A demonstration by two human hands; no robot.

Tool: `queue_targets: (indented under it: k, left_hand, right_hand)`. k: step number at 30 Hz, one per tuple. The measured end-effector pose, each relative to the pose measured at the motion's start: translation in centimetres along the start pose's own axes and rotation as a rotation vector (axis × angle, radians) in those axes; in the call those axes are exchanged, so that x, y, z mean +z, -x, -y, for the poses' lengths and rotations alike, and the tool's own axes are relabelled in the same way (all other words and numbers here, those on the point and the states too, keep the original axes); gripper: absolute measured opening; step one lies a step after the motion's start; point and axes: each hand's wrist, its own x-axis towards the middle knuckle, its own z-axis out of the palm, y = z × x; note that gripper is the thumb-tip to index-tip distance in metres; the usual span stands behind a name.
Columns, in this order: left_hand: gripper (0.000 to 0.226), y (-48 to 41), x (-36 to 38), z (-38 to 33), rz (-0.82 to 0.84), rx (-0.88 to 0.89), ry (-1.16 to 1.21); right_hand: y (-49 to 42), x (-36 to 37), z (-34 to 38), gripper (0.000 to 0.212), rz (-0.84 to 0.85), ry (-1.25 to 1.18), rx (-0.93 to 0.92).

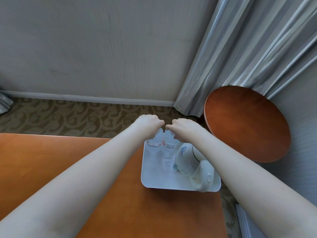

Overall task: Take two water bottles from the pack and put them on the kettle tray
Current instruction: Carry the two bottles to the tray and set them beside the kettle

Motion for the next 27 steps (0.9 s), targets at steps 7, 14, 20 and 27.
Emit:
queue_targets:
  k: [7,14,20,27]
  left_hand:
    - [0.023,0.2,1.1,0.7,-0.043,0.055,0.08]
    - [0.027,0.5,2.4,-1.0,-0.172,-0.134,0.239]
    - [0.026,0.4,3.2,-4.0,-0.294,-0.387,0.469]
    - [0.029,-0.1,3.0,-4.0,-0.273,-0.431,0.471]
  right_hand:
    - [0.0,0.3,0.3,0.03,-0.023,-0.124,0.051]
    - [0.9,0.6,0.6,0.021,-0.111,-0.338,0.251]
    - [0.9,1.0,1.9,0.021,-0.203,-0.477,0.415]
    - [0.8,0.9,2.2,0.025,-0.212,-0.514,0.469]
